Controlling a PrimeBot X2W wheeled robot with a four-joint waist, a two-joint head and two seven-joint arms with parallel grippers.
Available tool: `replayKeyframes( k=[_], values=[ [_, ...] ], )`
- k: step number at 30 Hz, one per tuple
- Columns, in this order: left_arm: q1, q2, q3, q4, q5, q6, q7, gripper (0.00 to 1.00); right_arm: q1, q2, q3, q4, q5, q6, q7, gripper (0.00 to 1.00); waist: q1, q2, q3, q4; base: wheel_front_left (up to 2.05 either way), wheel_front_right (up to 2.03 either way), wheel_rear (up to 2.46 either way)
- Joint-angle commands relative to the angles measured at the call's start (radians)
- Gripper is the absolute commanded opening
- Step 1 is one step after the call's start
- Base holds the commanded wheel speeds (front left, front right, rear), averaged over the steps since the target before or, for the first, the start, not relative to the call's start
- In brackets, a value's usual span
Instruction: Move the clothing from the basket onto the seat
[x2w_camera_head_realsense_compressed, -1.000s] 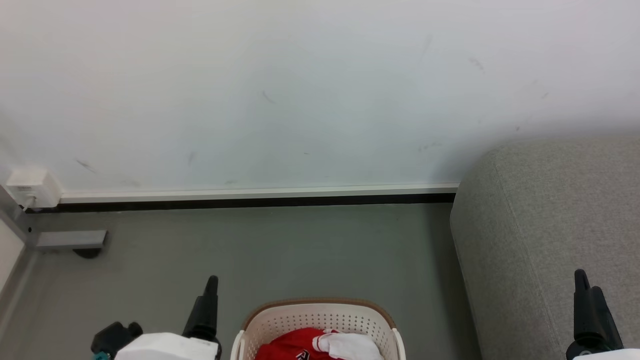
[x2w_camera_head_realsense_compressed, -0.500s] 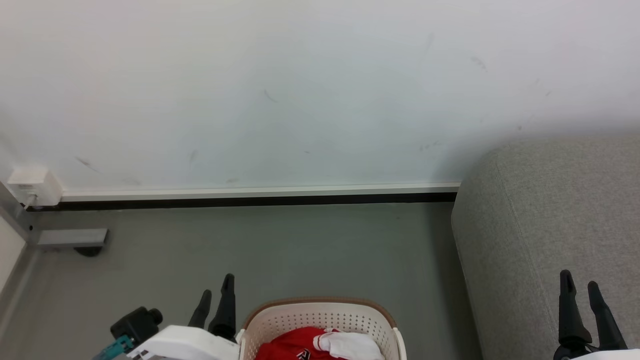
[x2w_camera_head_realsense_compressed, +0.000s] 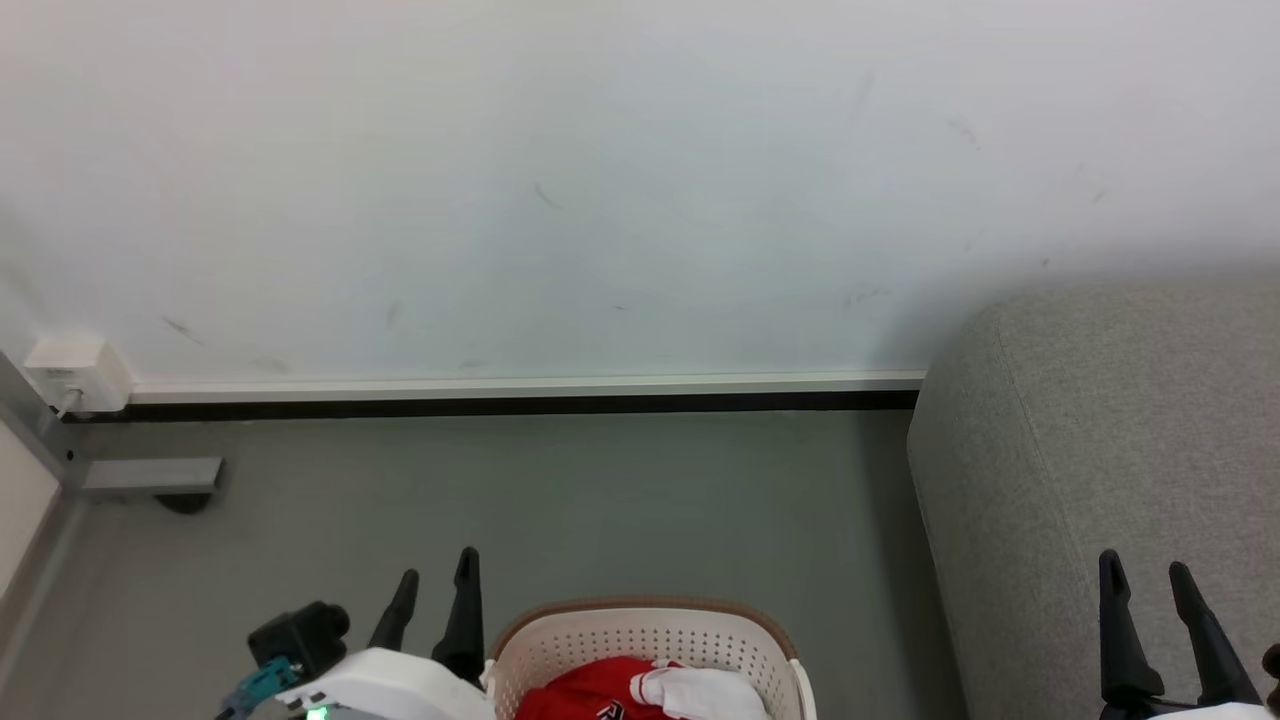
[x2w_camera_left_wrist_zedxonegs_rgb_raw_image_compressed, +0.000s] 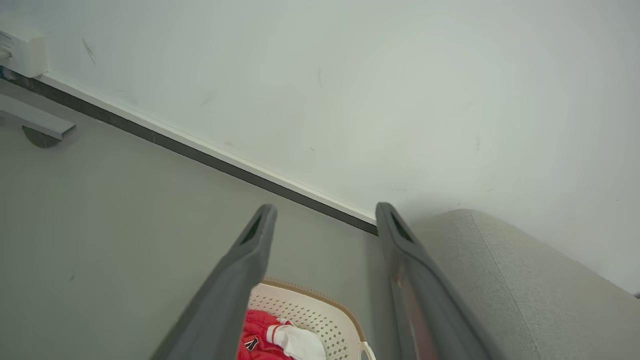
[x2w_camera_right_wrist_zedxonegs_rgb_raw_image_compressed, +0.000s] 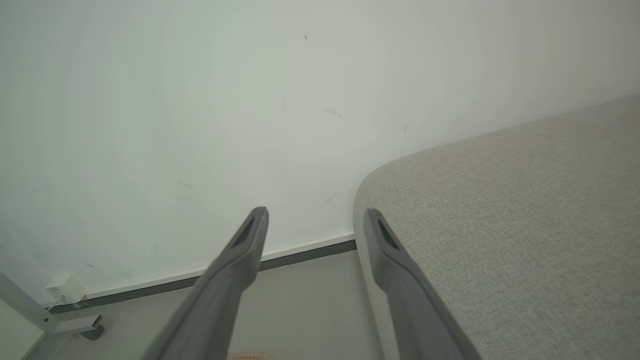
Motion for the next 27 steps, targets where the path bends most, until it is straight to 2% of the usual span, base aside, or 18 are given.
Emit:
replayKeyframes(
  k=[1,12,27],
  values=[
    [-0.021,0.007,-0.002,-0.005,0.052,0.003,-0.012,1.0,-0.01,-0.009,0.005,0.003,-0.04,-0.001,-0.012,1.0,0.0,0.0,-0.001,0.002,0.0,0.0,0.0],
    [-0.004,0.009,0.014,0.009,0.211,0.004,-0.036,1.0,-0.01,-0.012,0.012,0.039,-0.148,-0.002,-0.038,1.0,0.0,0.0,-0.006,0.008,0.0,0.0,0.0],
    [0.012,0.009,0.039,0.029,0.356,0.003,-0.067,1.0,0.01,-0.027,0.049,0.06,-0.203,-0.002,-0.067,1.0,0.0,0.0,-0.005,0.013,0.0,0.0,0.0]
  ],
)
